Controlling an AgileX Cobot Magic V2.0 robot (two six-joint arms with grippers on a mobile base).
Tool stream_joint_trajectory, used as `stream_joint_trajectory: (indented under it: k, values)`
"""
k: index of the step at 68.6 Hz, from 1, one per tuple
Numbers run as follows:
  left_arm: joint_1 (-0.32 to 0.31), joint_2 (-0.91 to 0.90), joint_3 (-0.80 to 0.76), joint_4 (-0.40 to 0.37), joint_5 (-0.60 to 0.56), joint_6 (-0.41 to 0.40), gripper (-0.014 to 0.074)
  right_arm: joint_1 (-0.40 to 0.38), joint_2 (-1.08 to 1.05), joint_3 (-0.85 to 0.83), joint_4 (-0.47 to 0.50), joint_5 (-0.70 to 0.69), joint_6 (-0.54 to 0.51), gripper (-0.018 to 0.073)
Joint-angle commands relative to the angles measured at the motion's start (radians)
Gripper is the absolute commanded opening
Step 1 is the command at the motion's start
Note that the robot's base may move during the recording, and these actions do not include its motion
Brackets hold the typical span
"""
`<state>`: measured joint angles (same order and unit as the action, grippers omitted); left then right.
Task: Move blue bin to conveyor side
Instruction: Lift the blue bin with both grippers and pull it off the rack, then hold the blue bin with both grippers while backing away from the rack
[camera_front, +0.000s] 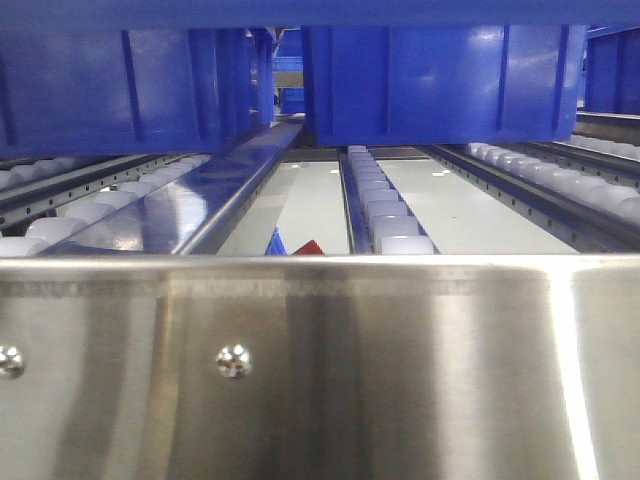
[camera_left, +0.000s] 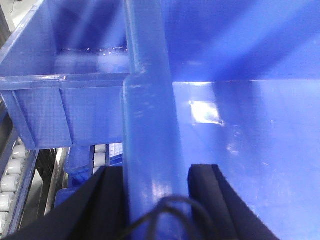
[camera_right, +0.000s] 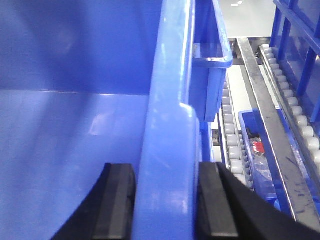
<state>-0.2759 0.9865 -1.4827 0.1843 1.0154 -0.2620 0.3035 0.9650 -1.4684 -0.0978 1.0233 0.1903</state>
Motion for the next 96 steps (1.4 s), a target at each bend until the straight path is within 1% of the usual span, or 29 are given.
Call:
stream_joint_trajectory:
  k: [1, 96]
  values:
    - [0.001, -0.022, -0.015, 0.047, -0.092, 0.015, -0.0016, -0.005, -0.023, -0.026, -0.066, -0.111, -0.024, -0.0076]
    - [0.001, -0.022, -0.015, 0.047, -0.092, 0.015, -0.0016, -0.005, -0.023, -0.026, -0.066, -0.111, -0.024, -0.0076]
